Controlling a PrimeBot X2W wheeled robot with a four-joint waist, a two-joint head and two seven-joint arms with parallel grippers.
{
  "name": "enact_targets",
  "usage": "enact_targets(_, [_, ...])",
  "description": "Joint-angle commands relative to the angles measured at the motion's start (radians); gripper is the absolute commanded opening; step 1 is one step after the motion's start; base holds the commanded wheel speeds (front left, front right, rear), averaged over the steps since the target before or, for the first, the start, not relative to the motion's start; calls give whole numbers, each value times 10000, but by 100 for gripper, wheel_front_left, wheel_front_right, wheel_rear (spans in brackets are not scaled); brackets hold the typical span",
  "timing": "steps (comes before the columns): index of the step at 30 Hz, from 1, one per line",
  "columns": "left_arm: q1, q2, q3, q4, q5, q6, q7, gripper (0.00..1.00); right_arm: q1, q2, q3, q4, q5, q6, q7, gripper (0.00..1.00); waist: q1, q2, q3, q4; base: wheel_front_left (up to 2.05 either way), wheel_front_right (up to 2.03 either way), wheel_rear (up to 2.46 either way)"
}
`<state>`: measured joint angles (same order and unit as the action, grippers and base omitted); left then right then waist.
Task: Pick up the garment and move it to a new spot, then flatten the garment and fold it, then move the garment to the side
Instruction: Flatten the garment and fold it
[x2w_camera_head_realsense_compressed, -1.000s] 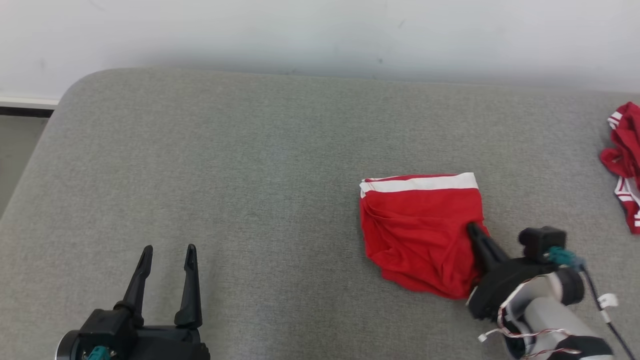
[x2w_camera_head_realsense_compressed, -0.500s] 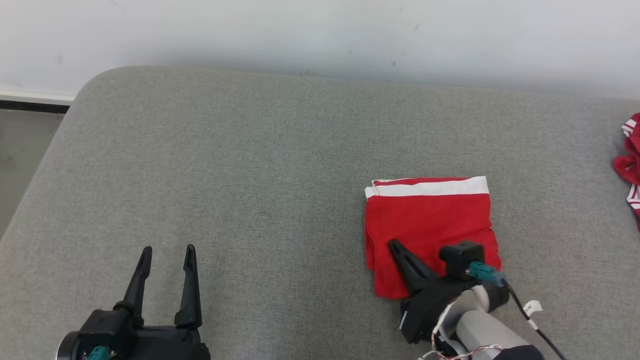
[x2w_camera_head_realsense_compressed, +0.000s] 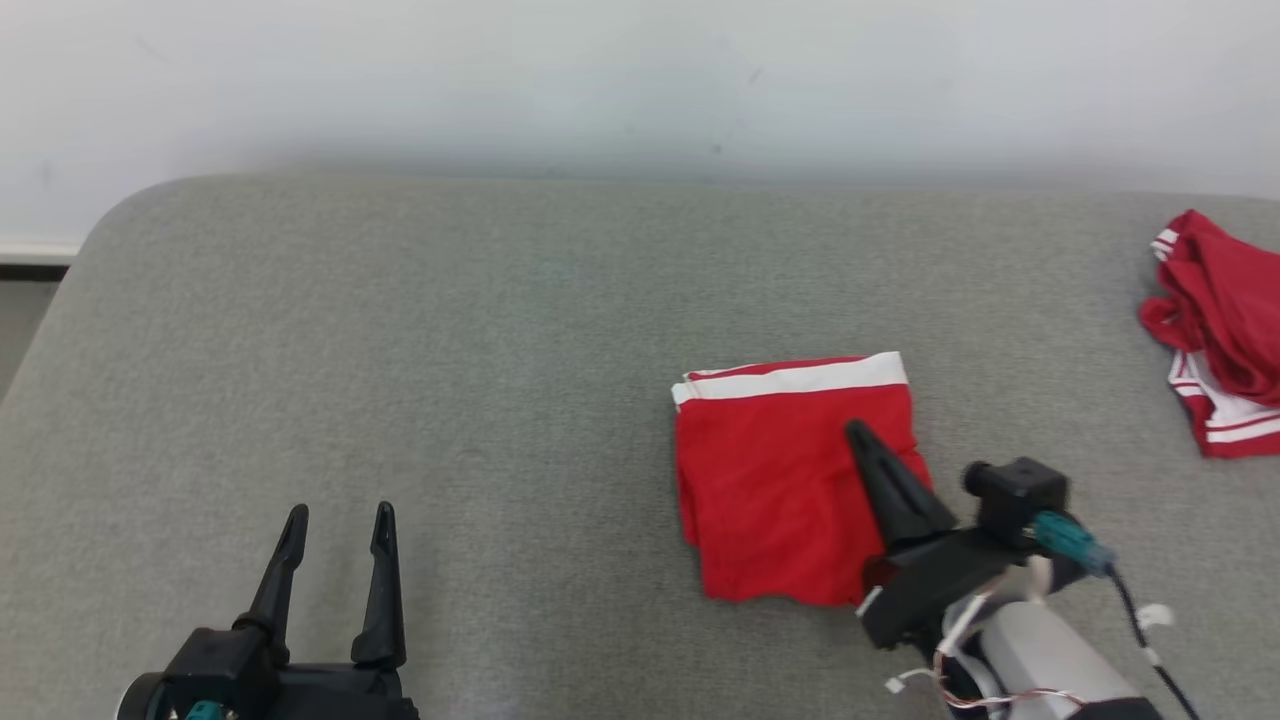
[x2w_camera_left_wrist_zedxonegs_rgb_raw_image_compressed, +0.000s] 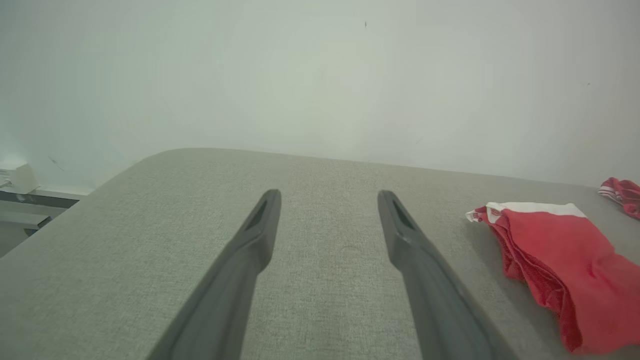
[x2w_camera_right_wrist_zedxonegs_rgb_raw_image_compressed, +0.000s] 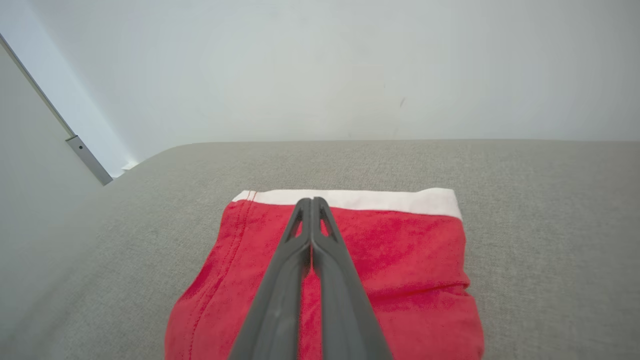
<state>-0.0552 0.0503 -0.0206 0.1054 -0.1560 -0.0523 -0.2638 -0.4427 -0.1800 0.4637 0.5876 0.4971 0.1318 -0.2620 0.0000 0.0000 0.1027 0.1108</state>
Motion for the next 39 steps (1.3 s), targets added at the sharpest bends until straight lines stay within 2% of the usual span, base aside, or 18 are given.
enact_targets(1, [103,3,1,23,102,-2,1,100,261,-117,-256,-223,-156,-29,-34,0,0,0,-232,-331,0,0,0])
enact_targets(7, [225,5,73,73,186,40,1,100,1212,-410,-1798,-1412,-945,-29,-19,0,0,0,-511,-861,0,0,0])
enact_targets(13, [327,5,270,100,245,19,1,100,2144,-402,-2711,-2402,-1517,-29,-18,0,0,0,-724,-1214,0,0,0])
enact_targets(14, [345,5,313,94,270,12,1,100,2303,-384,-2751,-2528,-1588,-29,-18,5,0,0,-755,-1257,0,0,0])
enact_targets(15, [361,3,348,72,285,5,1,100,2452,-380,-2807,-2653,-1644,-29,-18,28,0,0,-777,-1288,0,0,0])
enact_targets(16, [383,3,391,50,279,-4,1,100,2569,-378,-2854,-2752,-1688,-29,-18,43,0,0,-811,-1317,0,0,0])
enact_targets(17, [409,3,418,24,345,-19,1,100,2677,-395,-2915,-2847,-1737,-29,-18,86,0,0,-831,-1330,0,0,0])
enact_targets(18, [430,3,442,20,402,-41,1,100,2785,-395,-3002,-2946,-1782,-29,-18,100,0,0,-866,-1338,0,0,0])
enact_targets(30, [905,2,922,-204,695,-239,1,100,3772,-266,-3754,-3473,-1733,-29,-18,100,0,0,-1126,-1216,0,0,0])
enact_targets(39, [1530,3,796,-669,663,-175,1,100,4400,-153,-4184,-3904,-1944,-29,-17,100,0,0,-1198,-1021,0,0,0])
